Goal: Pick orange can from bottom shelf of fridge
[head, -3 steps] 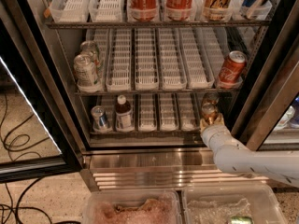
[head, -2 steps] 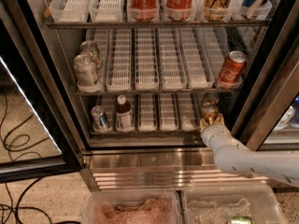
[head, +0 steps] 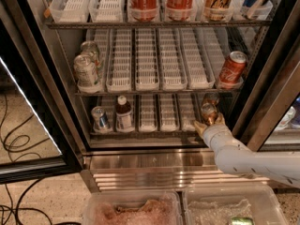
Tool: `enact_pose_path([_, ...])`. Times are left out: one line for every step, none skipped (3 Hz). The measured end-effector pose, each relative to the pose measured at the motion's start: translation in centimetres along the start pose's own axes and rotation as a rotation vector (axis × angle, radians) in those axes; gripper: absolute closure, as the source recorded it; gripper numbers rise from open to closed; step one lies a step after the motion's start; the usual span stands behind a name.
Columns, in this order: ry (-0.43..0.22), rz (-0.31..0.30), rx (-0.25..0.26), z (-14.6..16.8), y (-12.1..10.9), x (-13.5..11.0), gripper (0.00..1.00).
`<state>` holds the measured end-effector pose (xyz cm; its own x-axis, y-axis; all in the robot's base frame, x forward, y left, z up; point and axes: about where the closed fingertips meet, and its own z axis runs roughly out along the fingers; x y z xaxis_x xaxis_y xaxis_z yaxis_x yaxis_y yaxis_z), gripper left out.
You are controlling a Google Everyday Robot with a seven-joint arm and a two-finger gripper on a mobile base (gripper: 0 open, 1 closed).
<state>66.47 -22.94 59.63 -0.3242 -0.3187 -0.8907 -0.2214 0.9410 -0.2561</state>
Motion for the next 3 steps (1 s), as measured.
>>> enact_pose_path([-0.001,0.000,0.000,0.00,0.01,0.00,0.00])
enact_pose_path([-0.002,0.000,0.000,0.01,0.02,0.01,0.00])
enact_pose_path([-0.014,0.000,0.015,0.21,-0.09,0.12,0.00])
